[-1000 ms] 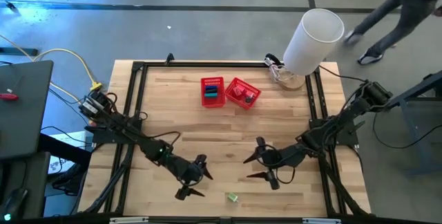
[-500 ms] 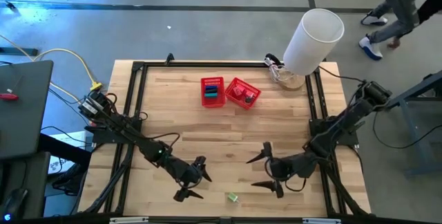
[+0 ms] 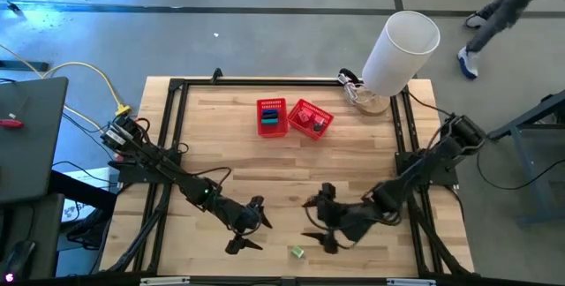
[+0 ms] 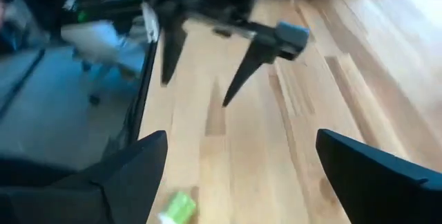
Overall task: Pick & Place Office items
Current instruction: Put the green charger adapter into the right red bin
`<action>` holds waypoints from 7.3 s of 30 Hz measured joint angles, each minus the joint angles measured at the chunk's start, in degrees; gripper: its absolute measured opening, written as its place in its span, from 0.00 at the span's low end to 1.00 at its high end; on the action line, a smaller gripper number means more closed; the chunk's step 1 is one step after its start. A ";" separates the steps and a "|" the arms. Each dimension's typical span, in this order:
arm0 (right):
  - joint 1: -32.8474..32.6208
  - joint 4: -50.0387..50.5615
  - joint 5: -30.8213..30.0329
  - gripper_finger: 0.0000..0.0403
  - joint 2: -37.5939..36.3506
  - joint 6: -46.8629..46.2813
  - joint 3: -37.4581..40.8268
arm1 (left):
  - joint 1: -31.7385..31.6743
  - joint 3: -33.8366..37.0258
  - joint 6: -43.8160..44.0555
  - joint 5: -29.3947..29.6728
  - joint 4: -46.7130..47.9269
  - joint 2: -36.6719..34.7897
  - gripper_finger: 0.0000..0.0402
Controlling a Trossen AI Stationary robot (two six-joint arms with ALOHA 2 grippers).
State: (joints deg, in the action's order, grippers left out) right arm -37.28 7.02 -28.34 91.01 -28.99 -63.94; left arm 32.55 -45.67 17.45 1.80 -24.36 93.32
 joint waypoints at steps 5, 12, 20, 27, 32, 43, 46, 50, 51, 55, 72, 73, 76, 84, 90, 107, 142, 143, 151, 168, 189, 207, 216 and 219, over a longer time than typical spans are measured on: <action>2.15 -0.72 6.60 0.89 2.24 -6.50 -0.63 | 0.36 0.00 -0.01 -0.02 0.02 0.00 0.82; 2.39 -3.58 13.89 0.89 2.44 -6.96 -0.61 | 1.83 0.00 -0.02 -0.06 0.05 0.20 0.82; 1.69 -8.47 16.29 0.89 2.42 -4.15 -0.61 | 2.34 0.00 0.02 -0.02 -0.02 0.20 0.82; -1.54 -12.18 14.23 0.89 2.42 0.79 -2.98 | 3.60 0.00 0.05 0.00 -0.04 0.20 0.82; -2.94 -5.37 10.89 0.89 6.07 4.46 -11.04 | 3.64 0.00 0.20 0.03 -0.05 0.20 0.82; -0.56 25.56 7.90 0.89 19.21 -11.51 -29.35 | 4.69 -0.02 1.27 1.45 -0.06 0.20 0.82; 1.59 28.55 11.68 0.89 20.49 -17.55 -29.33 | 5.28 -0.02 3.41 2.94 -0.04 0.20 0.82; 3.48 29.13 14.37 0.89 21.96 -17.79 -29.29 | 5.89 -0.01 3.63 3.22 -0.04 0.20 0.82; 3.65 28.77 14.82 0.89 22.28 -17.40 -29.33 | 6.11 -0.01 3.63 3.26 -0.04 0.20 0.82; 3.56 27.57 18.80 0.89 23.82 -19.11 -29.33 | 7.26 -0.02 4.71 4.81 -0.04 0.20 0.82; 0.16 26.50 12.81 0.89 24.22 -20.71 -29.31 | 10.04 0.00 7.38 13.53 -0.04 0.22 0.82; 0.17 26.41 12.78 0.89 24.53 -20.73 -29.31 | 10.04 0.00 7.92 13.53 -0.04 0.22 0.82; 0.13 26.52 12.60 0.89 26.71 -20.77 -29.26 | 10.04 -0.02 9.36 13.53 -0.04 0.22 0.82; 0.12 24.29 15.35 0.89 31.59 -20.39 -29.20 | 11.80 0.00 9.99 17.49 -0.06 0.22 0.82; 0.14 23.33 15.61 0.89 34.79 -19.88 -29.20 | 12.25 0.00 9.99 18.01 -0.06 0.24 0.82; 0.15 24.04 13.39 0.62 37.59 -16.03 -29.35 | 12.27 0.00 10.61 17.97 -0.30 0.24 0.82; 9.18 15.03 26.25 0.30 30.68 -1.69 -29.20 | 12.25 0.02 -19.54 31.48 -0.30 0.24 0.82; 9.81 14.45 27.79 0.30 30.68 -1.30 -29.18 | 12.27 0.02 -21.70 32.26 -0.30 0.24 0.82; 13.84 9.14 31.67 0.30 30.58 -0.75 -29.16 | 12.38 0.04 -32.18 36.20 -0.04 0.24 0.82; 18.33 3.92 36.33 0.30 29.76 0.71 -29.22 | 12.59 0.04 -43.52 43.50 0.31 0.24 0.82; 19.73 3.39 37.51 0.30 29.74 1.89 -29.22 | 13.54 0.02 -47.65 49.46 3.84 0.24 0.51; 19.71 3.42 37.84 0.80 29.72 6.56 -29.22 | 14.28 -0.04 -39.56 49.40 4.18 0.24 0.30; 19.37 11.24 30.91 0.94 27.20 9.96 -29.29 | 15.07 -0.03 -30.42 49.73 1.00 0.09 0.30; 18.04 15.75 22.99 0.91 25.10 10.76 -29.24 | 15.08 0.04 -28.02 49.91 0.22 -0.01 0.30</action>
State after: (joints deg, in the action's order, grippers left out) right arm -19.24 22.77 -5.35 116.11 -18.23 -93.19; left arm 47.62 -45.63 -10.57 51.72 -24.14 93.30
